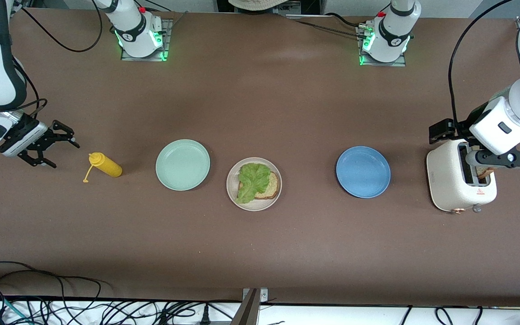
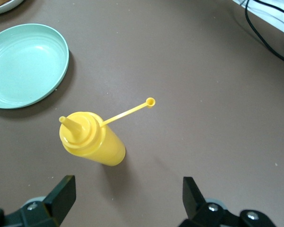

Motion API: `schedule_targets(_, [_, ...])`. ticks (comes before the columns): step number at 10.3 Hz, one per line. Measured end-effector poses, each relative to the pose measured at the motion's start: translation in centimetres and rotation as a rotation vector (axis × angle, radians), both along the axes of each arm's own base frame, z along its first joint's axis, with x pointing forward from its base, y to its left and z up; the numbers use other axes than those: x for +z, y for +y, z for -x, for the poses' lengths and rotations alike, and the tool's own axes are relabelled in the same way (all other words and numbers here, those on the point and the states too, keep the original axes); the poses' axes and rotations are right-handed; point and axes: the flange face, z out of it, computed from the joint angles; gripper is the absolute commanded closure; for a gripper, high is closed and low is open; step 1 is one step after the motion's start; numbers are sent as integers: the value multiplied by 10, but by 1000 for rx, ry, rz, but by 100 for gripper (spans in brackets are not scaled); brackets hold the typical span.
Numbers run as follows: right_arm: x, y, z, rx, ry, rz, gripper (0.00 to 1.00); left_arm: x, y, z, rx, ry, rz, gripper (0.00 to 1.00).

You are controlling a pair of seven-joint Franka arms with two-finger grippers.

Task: Make sandwich on beige plate with both arms
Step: 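Lower the open right gripper around the yellow squeeze bottle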

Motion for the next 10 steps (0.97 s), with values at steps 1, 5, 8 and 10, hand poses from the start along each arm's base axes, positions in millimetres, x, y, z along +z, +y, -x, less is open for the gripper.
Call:
schedule_targets(1, [-8,0,2,8,-17,-10,0,0,0,0,0,0,0,0])
schedule_targets(5, [-50,2,18,26,-63,-105,0,0,0,0,0,0,0,0])
schedule_targets(8, [-85,-13,34,-4,-28,-189,0,0,0,0,0,1,0,0])
schedule_targets(10, [-95,-13,36,-11,-39,-198,0,0,0,0,0,1,0,0])
